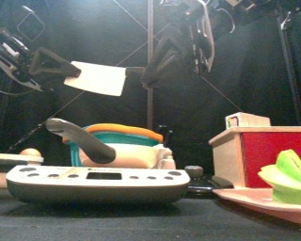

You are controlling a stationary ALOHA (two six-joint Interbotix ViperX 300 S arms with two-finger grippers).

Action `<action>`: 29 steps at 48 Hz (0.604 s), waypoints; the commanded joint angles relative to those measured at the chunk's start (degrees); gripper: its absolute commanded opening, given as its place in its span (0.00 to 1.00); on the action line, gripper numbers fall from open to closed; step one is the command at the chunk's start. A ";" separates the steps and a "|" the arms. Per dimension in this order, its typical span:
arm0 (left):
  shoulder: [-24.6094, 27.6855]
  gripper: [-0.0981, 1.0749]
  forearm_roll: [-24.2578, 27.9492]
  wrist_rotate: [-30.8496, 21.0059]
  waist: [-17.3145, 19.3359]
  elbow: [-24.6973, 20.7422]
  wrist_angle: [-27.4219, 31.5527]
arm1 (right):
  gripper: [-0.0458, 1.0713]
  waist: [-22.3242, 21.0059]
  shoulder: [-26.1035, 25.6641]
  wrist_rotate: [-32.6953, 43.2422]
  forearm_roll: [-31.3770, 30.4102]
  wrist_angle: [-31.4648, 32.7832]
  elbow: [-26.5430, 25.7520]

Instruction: Reorient grip

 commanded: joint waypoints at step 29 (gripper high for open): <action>-0.18 0.39 0.26 0.18 -0.53 0.00 0.00 | 0.71 -2.81 -4.31 0.09 19.60 -3.25 -2.29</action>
